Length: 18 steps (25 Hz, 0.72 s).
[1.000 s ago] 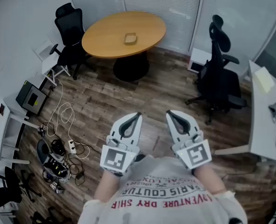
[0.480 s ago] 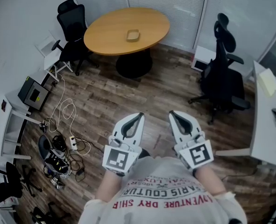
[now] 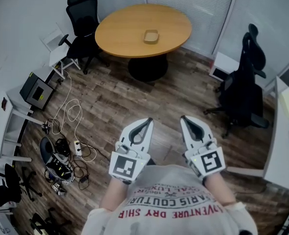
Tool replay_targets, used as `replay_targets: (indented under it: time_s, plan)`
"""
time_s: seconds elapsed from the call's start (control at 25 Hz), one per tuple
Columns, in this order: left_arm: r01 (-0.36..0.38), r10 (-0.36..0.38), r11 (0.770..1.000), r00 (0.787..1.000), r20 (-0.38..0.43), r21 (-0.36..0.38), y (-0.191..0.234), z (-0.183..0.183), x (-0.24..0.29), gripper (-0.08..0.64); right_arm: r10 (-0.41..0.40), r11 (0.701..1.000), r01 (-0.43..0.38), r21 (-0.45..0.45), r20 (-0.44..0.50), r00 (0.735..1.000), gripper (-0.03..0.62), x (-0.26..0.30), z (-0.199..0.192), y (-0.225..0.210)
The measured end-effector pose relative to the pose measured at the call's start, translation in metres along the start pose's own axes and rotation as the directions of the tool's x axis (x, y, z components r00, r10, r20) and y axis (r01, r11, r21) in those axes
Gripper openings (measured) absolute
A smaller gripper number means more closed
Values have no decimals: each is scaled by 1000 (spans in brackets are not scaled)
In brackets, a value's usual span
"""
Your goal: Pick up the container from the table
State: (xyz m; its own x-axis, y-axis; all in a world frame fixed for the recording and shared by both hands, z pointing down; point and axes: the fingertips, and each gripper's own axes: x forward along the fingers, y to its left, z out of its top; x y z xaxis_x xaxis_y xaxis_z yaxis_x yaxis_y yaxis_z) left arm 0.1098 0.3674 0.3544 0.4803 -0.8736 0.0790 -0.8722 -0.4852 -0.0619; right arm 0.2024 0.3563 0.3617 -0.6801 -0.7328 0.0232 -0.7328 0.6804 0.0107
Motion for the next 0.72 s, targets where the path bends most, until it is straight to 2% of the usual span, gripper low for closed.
replay_targets:
  time_s: [0.32,0.56,0.72]
  plan:
    - [14,-14,999,1000,-1,-50,124,-4,42,0,-25,1000,25,13,-60,998,0,125,-4,-7]
    - [30,-29,998,1000,3,-60,232,0,71,0,-101,995,102,15,-68,993,0,223,6,-17]
    - [48,-48,997,999,-1,-54,289,4,97,0,-153,988,155,27,-78,985,0,275,11,-32]
